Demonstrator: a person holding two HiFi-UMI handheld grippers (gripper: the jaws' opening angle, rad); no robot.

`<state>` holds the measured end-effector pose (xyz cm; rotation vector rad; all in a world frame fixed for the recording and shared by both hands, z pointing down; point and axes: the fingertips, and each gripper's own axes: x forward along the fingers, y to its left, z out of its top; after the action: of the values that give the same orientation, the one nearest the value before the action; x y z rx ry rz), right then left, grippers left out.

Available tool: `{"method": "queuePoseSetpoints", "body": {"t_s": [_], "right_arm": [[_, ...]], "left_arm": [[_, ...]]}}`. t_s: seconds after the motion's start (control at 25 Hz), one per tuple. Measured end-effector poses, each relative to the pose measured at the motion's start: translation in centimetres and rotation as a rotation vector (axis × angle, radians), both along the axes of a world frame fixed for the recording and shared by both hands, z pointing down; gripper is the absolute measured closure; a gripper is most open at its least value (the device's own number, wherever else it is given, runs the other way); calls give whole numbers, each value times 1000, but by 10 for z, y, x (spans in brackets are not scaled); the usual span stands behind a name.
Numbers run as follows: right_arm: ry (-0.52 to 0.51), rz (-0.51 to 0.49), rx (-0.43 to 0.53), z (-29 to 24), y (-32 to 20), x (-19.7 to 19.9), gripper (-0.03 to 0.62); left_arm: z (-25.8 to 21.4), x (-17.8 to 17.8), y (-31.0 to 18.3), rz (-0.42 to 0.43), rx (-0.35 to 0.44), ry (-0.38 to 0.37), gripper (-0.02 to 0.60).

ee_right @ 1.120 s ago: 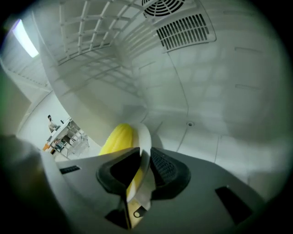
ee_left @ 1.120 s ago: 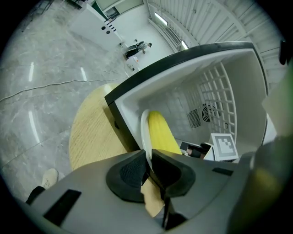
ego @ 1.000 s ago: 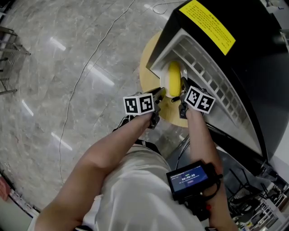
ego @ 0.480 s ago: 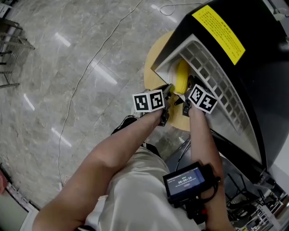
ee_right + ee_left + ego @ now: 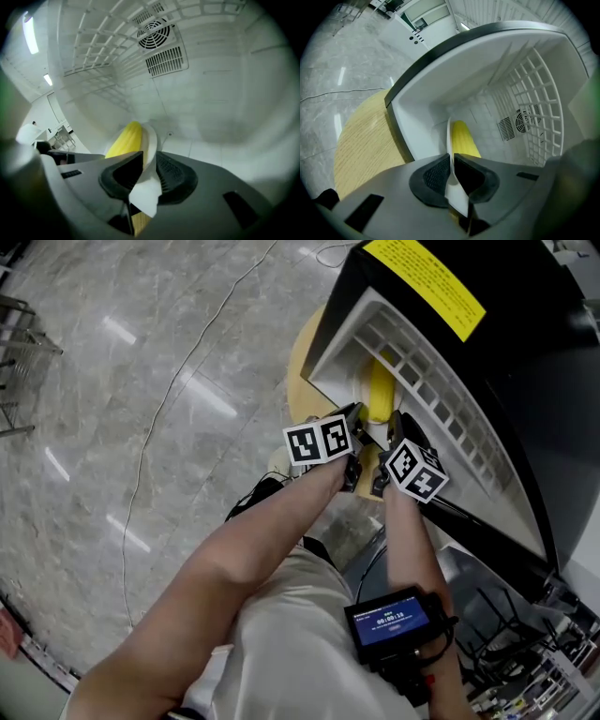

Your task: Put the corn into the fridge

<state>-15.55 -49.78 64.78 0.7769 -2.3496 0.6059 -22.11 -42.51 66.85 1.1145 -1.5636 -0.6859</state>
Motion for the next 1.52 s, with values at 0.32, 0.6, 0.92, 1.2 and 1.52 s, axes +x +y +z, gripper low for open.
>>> {"method": "queuePoseSetpoints", "body": {"t_s": [0.32,0.6,0.92,1.2,1.52], "right_arm": [[5,34,26,-8,6,35,522],[17,75,28,-8,6,62,522],[-3,87,38,-15,3,62,523],[-10,122,29,-12,2,74,523],[-19,143,34,-16,6,82,585]], "left_arm": [[0,20,-28,58,-6,-2,552],[0,38,-45,122,10,-1,551],[-6,43,-55,160,12,-22,541],[1,59,-63,222,17,-8,535],[-5,79,-76,314,46,-8,535]]}}
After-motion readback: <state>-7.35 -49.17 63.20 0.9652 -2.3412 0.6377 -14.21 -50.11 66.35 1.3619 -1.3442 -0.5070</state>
